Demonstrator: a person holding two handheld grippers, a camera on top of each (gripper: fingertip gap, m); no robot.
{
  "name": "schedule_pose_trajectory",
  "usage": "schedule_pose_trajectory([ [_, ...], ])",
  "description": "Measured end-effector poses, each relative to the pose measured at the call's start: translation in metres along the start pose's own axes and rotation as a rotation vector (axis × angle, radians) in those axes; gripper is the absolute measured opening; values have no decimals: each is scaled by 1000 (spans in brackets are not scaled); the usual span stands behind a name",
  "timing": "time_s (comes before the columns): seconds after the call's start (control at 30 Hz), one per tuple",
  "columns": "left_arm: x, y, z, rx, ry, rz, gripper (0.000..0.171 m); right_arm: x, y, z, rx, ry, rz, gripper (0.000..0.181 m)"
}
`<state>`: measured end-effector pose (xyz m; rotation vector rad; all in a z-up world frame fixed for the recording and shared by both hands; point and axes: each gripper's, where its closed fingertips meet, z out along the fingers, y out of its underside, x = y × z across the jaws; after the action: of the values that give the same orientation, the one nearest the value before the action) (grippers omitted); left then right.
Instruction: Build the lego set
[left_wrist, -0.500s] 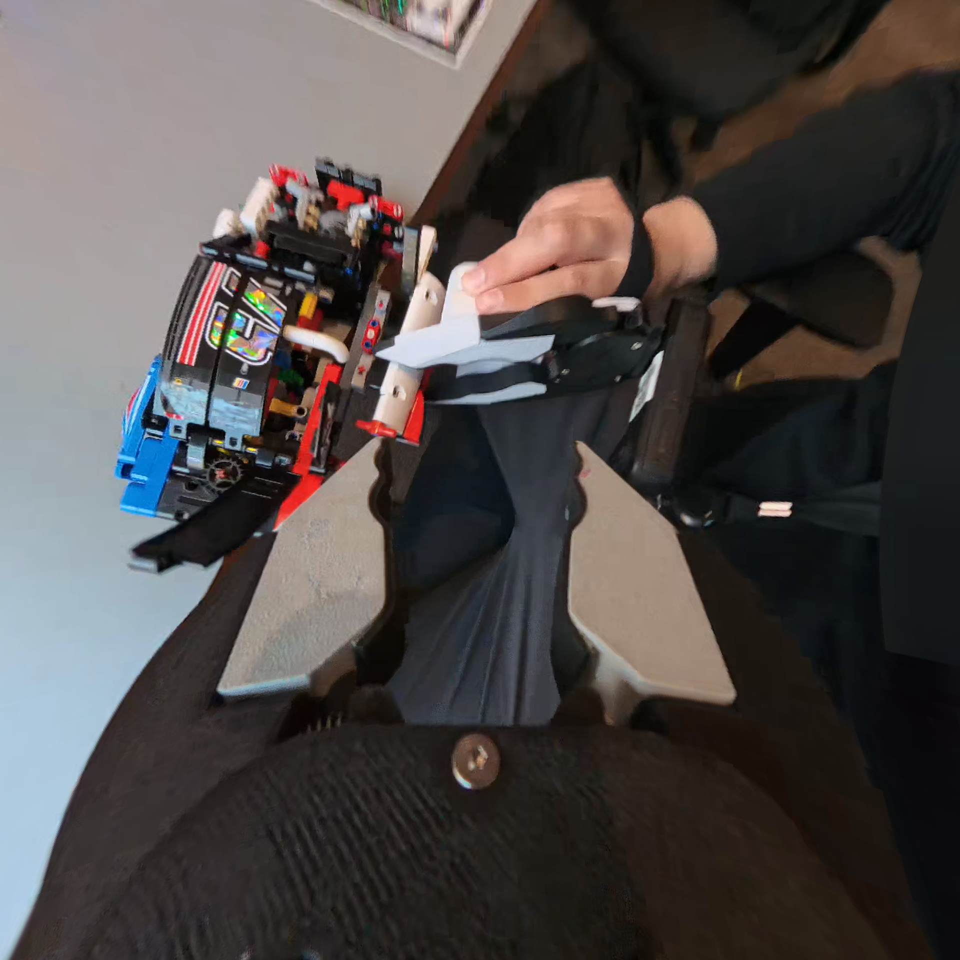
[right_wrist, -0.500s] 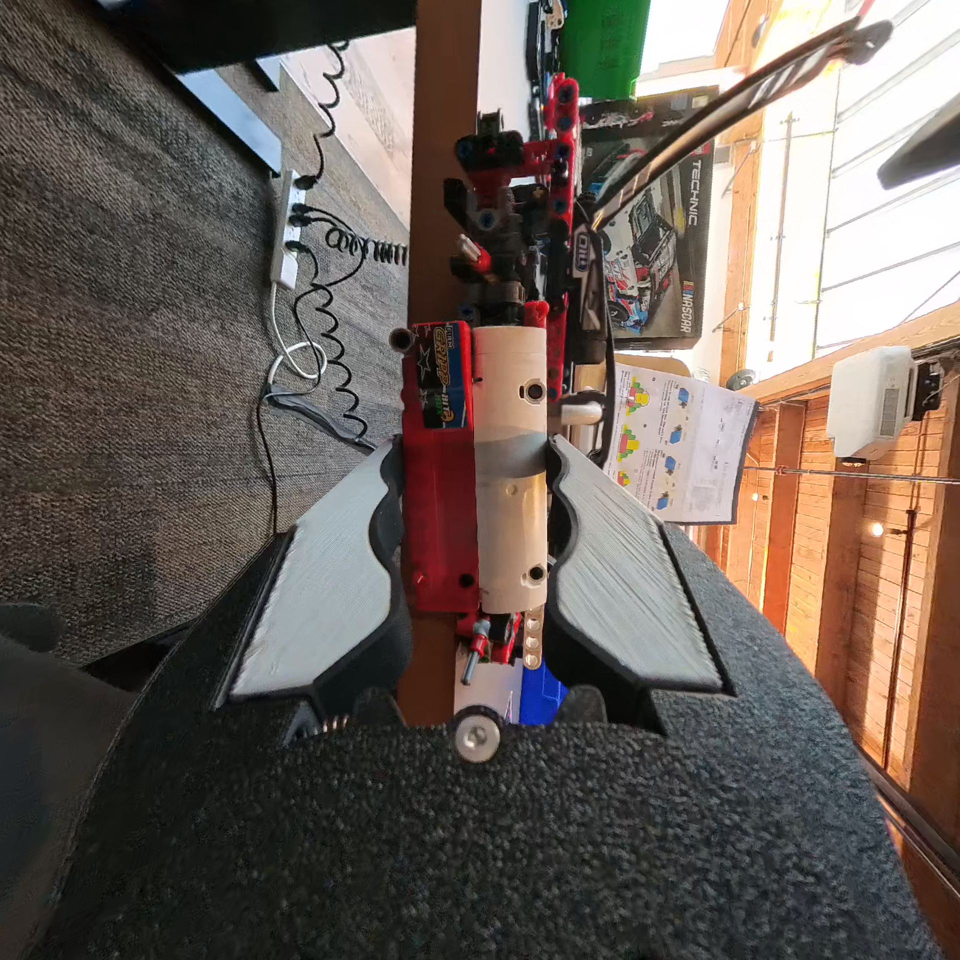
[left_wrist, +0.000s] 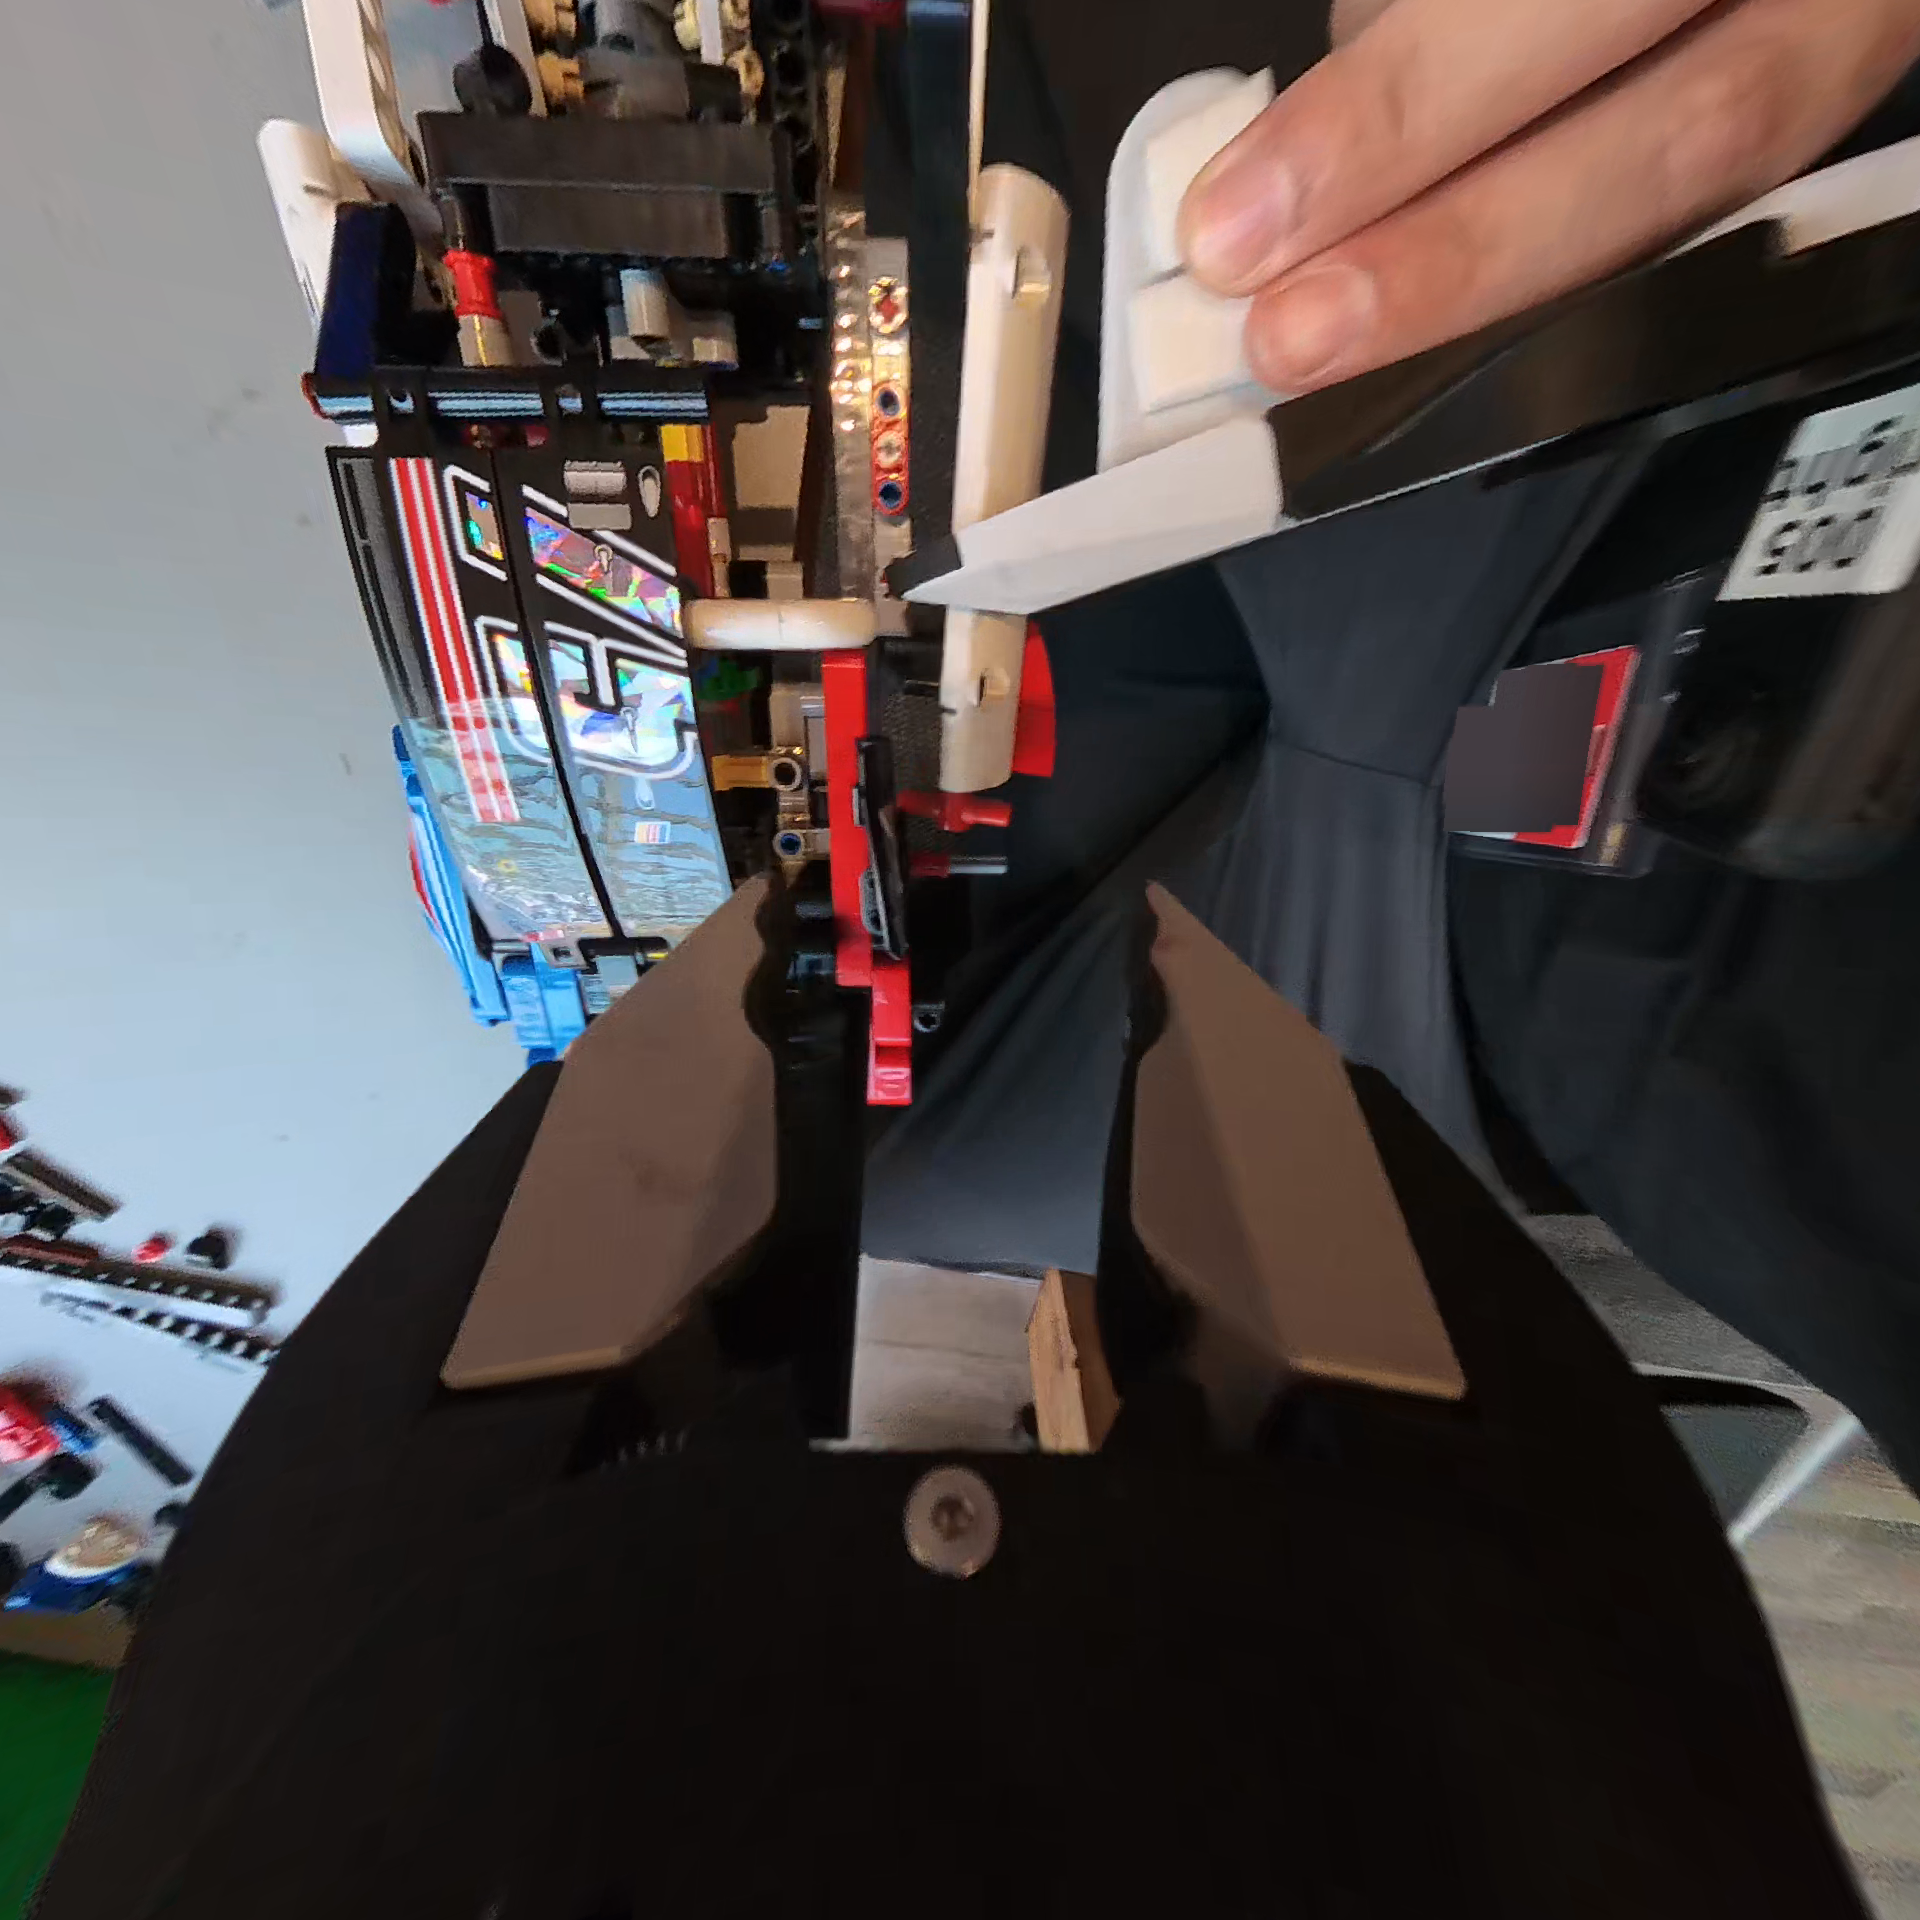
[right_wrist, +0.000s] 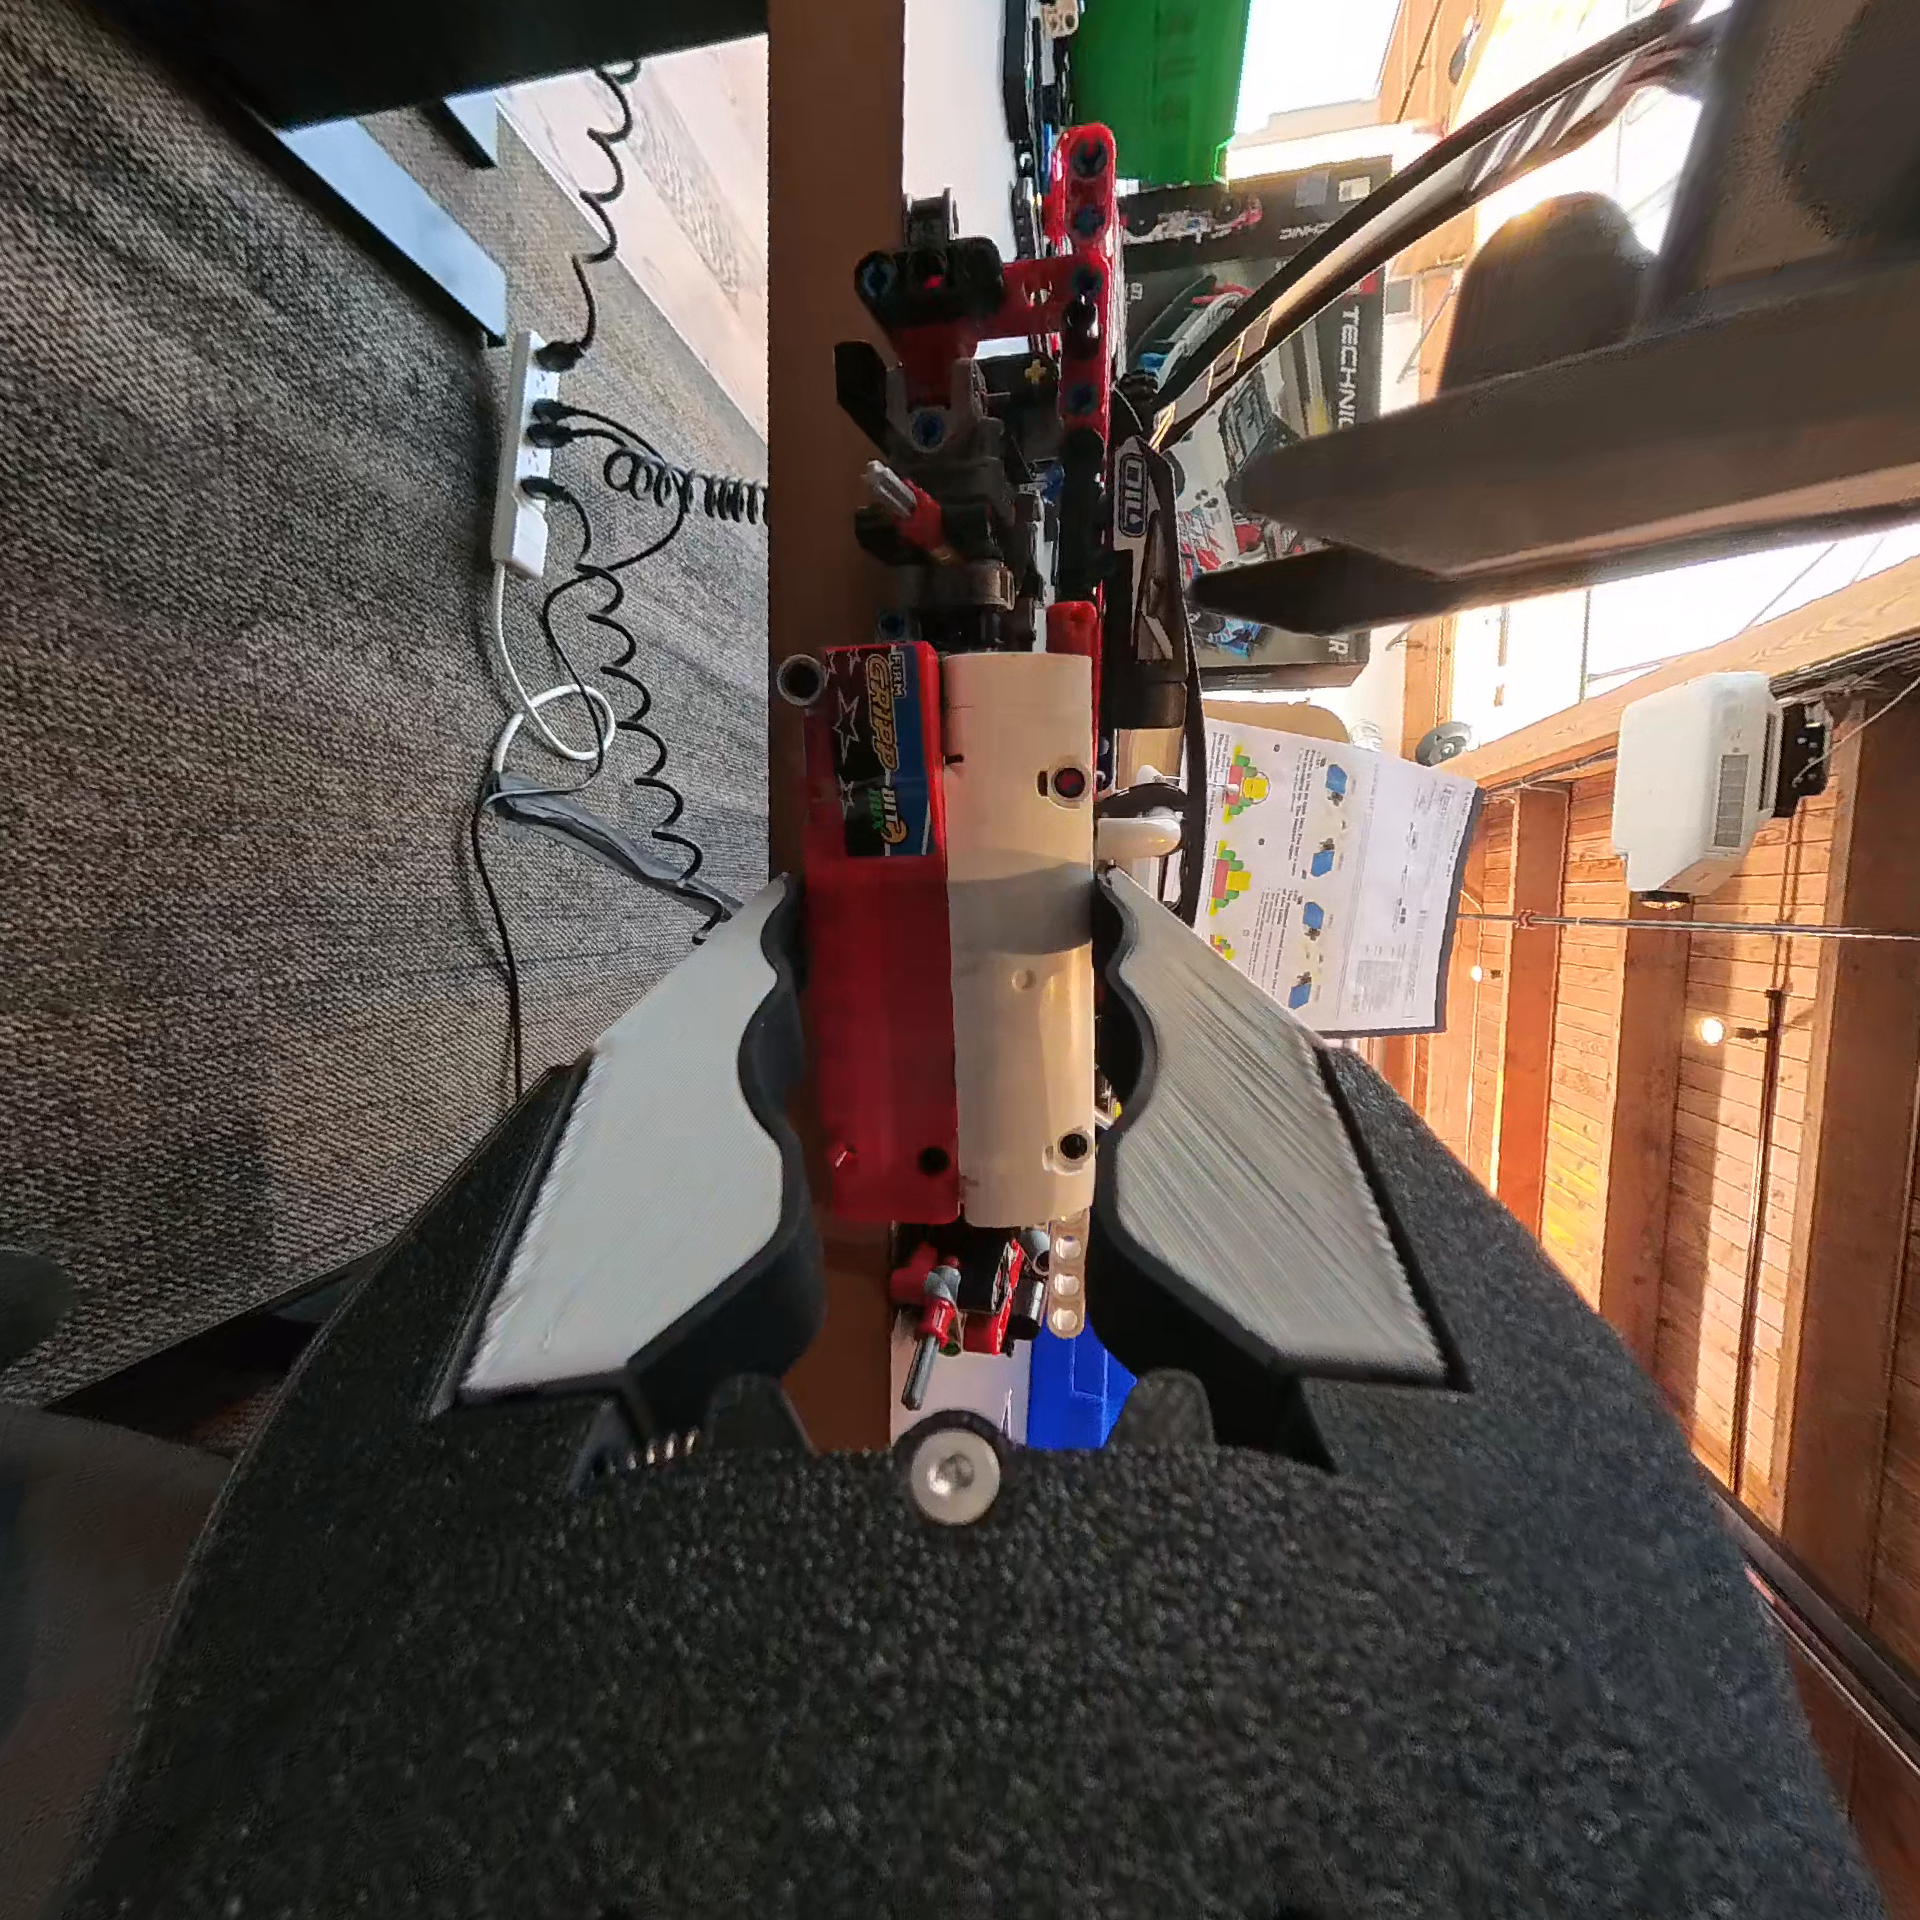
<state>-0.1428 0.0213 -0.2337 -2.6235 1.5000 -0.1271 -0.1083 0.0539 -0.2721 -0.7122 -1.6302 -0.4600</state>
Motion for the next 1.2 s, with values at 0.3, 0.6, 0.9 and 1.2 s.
schedule_pose_trajectory([
  [0.3,0,5,12,-102,-30,93,53,2,0,0,-11,30,-9,54],
  [0.6,-8,3,19,-153,37,114,45,3,3,3,-15,40,-4,52],
  [0.9,-10,5,20,-201,27,152,35,3,5,5,-23,44,0,52],
  [1.2,-8,5,22,-218,50,175,39,4,4,7,-29,53,-12,52],
])
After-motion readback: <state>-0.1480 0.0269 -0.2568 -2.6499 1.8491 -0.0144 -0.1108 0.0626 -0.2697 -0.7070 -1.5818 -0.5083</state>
